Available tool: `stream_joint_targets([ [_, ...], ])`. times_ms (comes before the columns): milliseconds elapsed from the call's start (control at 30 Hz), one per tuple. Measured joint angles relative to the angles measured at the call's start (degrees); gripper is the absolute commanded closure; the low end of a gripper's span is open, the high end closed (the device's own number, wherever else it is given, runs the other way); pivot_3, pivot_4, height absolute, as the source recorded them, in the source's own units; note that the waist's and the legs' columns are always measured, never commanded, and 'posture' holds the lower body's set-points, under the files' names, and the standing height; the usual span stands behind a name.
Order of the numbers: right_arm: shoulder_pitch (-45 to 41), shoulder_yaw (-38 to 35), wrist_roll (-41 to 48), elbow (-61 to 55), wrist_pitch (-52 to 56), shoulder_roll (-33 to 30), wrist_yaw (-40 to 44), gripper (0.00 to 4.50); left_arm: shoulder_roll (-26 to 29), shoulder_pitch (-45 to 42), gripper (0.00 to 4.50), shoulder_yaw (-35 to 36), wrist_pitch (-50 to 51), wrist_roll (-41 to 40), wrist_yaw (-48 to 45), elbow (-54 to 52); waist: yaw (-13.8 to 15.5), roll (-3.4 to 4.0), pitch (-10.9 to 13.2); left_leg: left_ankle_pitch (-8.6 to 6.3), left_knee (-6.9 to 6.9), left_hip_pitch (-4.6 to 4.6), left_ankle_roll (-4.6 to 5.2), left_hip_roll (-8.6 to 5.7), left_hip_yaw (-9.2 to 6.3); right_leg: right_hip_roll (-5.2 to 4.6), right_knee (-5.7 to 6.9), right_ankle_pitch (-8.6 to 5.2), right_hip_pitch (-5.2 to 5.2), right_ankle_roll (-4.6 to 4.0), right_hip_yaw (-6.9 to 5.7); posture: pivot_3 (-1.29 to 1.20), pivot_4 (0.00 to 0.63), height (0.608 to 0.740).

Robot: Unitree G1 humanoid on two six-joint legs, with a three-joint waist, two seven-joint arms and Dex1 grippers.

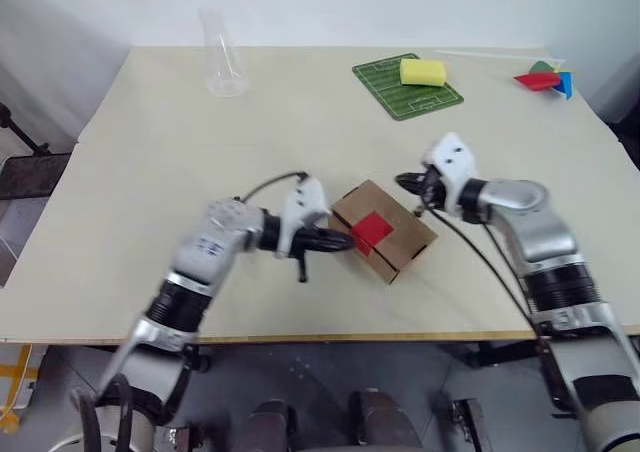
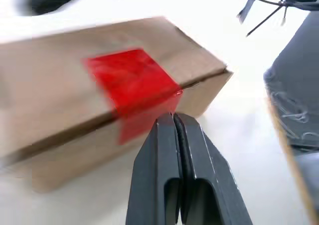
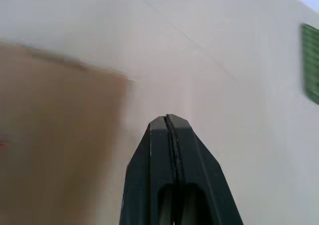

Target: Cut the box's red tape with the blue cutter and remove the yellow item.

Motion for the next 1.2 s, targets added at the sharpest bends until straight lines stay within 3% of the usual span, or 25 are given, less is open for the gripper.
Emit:
stream_joint_targets([
  [133,6.88,-5.42,2.12,-8.09,4.10,-6.57,3.69,4.50,1.06,-8.49,4.47,6.02,-4.88,0.82,2.97,14.17,0.40,0.01,-0.02,0.00,0.09,0.01,0.00,0.01,-0.14,-0.02,-0.04,0.00,0.16,0.00,-0.48,0.00,0.150,0.740],
  [300,22.47,-6.72,12.18,-30.92,23.97,-12.98,9.28,4.50,-6.87,-15.49,4.47,5.61,-16.42,7.02,12.51,35.29,1.78,0.00,-0.01,-0.05,0.32,-0.18,0.08,-0.02,-0.13,-0.11,-0.03,0.01,0.11,0.02,-1.00,0.00,0.150,0.740],
  [500,25.09,-7.54,19.51,-44.37,38.00,-14.50,8.23,4.50,-15.04,-17.78,4.47,0.33,-23.27,12.57,12.57,45.13,2.19,-0.07,0.03,-0.06,0.86,-0.72,0.11,-0.04,-0.16,-0.14,-0.01,0.10,-0.17,0.15,-1.08,0.00,0.150,0.740],
  [567,23.82,-6.67,19.21,-44.57,39.05,-12.13,5.73,4.50,-16.95,-18.25,4.47,-1.43,-24.47,13.77,10.93,45.26,2.33,-0.07,0.03,-0.06,0.87,-0.72,0.11,-0.09,-0.13,-0.17,0.02,0.10,-0.17,0.15,-1.06,0.00,0.150,0.740],
  [767,21.95,-3.51,16.34,-42.47,38.78,-12.44,3.91,4.50,-14.10,-16.40,4.47,-3.08,-22.50,14.88,3.92,40.84,2.34,-0.07,0.02,-0.05,0.85,-0.65,0.12,-0.10,-0.11,-0.21,0.07,0.10,-0.17,0.15,-1.04,0.00,0.150,0.740],
  [967,16.02,-2.17,11.23,-33.90,36.31,-9.06,0.21,4.50,-10.26,-10.42,4.47,-4.17,-11.91,14.36,-3.04,28.28,2.35,-0.06,0.02,-0.04,0.85,-0.65,0.13,-0.12,-0.18,-0.26,0.11,0.10,-0.16,0.15,-1.02,0.00,0.150,0.740],
  [1067,9.39,-0.65,8.23,-24.87,30.54,-3.76,-1.46,4.50,-6.96,-5.54,4.47,-5.28,-6.18,13.06,-6.61,17.56,1.64,-0.03,0.01,-0.04,0.81,-0.64,0.13,-0.17,-0.18,-0.30,0.09,0.10,-0.16,0.14,-1.01,0.00,0.150,0.740],
  [1200,3.06,0.38,4.50,-14.40,21.99,-0.04,-2.51,4.50,-7.96,-2.06,4.47,-7.42,-2.92,11.24,-7.31,8.09,1.68,0.02,0.03,-0.03,0.89,-0.77,0.13,-0.21,-0.53,-0.39,0.12,0.10,-0.16,0.14,-1.06,0.00,0.150,0.740],
])
